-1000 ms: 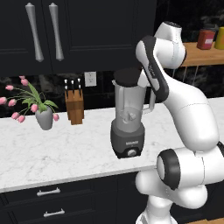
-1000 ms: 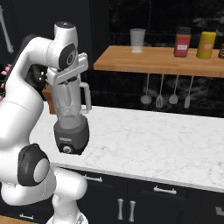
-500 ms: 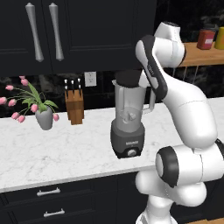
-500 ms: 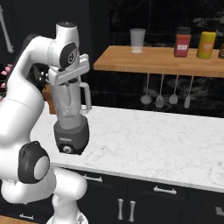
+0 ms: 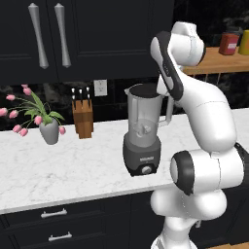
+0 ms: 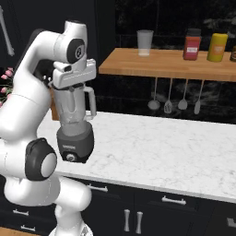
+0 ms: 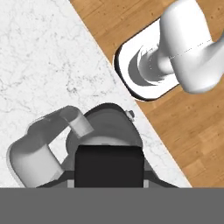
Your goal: Close the lid blender by securely placing the lid on top.
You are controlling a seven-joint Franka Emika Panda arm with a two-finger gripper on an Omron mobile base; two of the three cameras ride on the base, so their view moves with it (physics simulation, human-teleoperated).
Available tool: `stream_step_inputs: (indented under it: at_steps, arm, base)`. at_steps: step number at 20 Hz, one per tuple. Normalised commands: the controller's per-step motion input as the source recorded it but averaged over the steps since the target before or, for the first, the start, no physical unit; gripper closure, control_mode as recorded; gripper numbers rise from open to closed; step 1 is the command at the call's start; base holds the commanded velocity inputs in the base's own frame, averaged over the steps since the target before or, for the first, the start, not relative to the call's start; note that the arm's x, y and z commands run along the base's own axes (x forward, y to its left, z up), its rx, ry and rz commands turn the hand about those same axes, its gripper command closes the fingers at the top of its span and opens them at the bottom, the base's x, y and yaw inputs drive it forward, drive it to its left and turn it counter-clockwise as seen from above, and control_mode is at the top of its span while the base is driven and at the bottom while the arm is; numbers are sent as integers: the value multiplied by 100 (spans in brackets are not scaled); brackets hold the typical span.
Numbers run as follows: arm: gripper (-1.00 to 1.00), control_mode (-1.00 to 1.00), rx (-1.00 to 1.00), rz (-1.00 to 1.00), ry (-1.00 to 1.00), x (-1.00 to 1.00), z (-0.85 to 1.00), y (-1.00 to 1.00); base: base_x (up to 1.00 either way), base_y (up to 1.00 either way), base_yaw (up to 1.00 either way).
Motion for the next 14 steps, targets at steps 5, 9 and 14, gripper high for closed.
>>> stream_step_inputs:
  at_steps: [5, 9, 14]
  arm:
    - [100, -100, 0, -11, 16, -8, 0, 0]
    - [100, -100, 0, -11, 11, -13, -5, 0]
    - [100, -100, 0, -10, 5, -21, -4, 0]
  base:
    - [0, 0, 0]
    - [0, 0, 0]
    - [0, 0, 0]
